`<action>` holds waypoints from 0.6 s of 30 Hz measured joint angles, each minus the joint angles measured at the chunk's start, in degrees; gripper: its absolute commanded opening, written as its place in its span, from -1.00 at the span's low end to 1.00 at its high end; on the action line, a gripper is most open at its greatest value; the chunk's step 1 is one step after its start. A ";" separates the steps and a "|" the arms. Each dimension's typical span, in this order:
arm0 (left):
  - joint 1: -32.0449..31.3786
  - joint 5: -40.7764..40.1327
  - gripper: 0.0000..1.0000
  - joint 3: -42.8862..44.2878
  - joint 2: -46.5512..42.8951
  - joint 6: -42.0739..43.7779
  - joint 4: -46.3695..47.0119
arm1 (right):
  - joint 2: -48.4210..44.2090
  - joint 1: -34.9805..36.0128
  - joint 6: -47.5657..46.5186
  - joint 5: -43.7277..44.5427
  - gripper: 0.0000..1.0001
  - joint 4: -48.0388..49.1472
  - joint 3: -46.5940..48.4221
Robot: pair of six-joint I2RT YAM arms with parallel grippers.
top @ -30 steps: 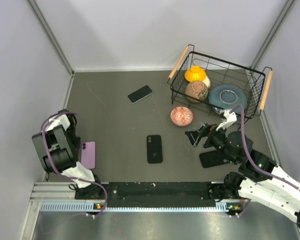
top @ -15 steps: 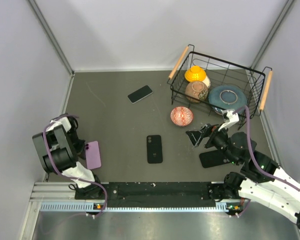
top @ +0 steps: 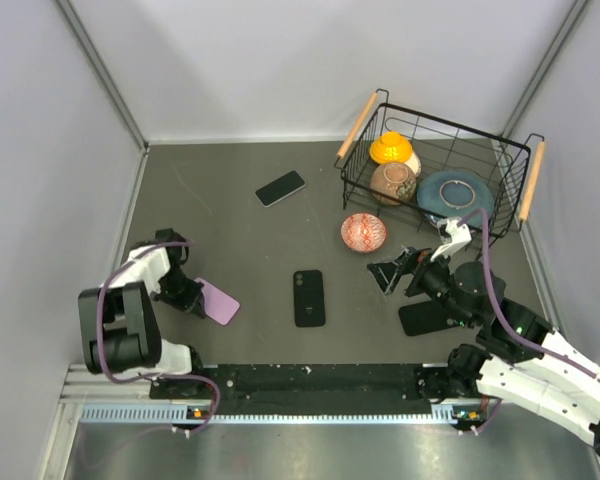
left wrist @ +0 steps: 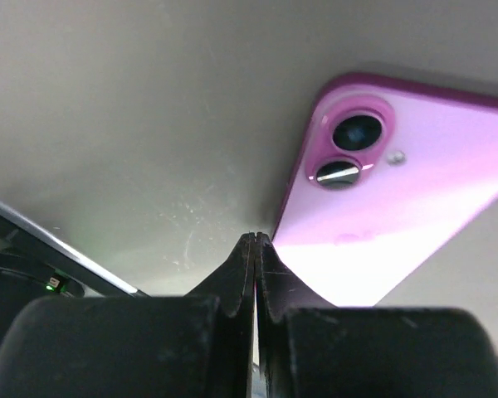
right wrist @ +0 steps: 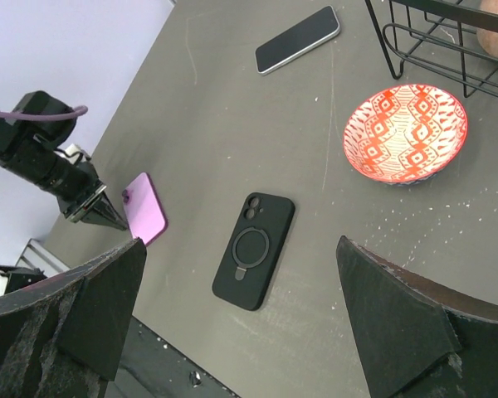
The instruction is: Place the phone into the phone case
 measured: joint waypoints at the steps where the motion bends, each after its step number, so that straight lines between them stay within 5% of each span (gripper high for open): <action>1: -0.92 -0.98 -1.00 0.02 -1.25 -0.42 0.11 | 0.00 0.00 0.04 -0.07 0.95 0.02 0.00; 5: -2.71 -4.72 -1.00 0.09 -8.70 -2.73 -1.33 | 0.02 0.00 0.09 -0.39 0.95 0.02 0.00; 6: -2.80 -4.96 -0.20 0.09 -10.45 -3.32 -1.62 | 0.11 0.00 0.11 -0.48 0.94 0.02 0.00; 7: -2.86 -5.11 0.84 0.09 -11.93 -3.82 -1.75 | 0.22 0.00 0.11 -0.57 0.94 0.02 0.00; 8: -3.04 -5.07 0.97 0.07 -13.16 -3.98 -1.75 | 0.37 0.00 0.11 -0.76 0.94 0.02 0.00; 18: -7.41 -6.64 0.98 4.74 -10.16 -3.56 -1.77 | 1.75 0.00 0.17 -1.95 0.94 -0.02 0.00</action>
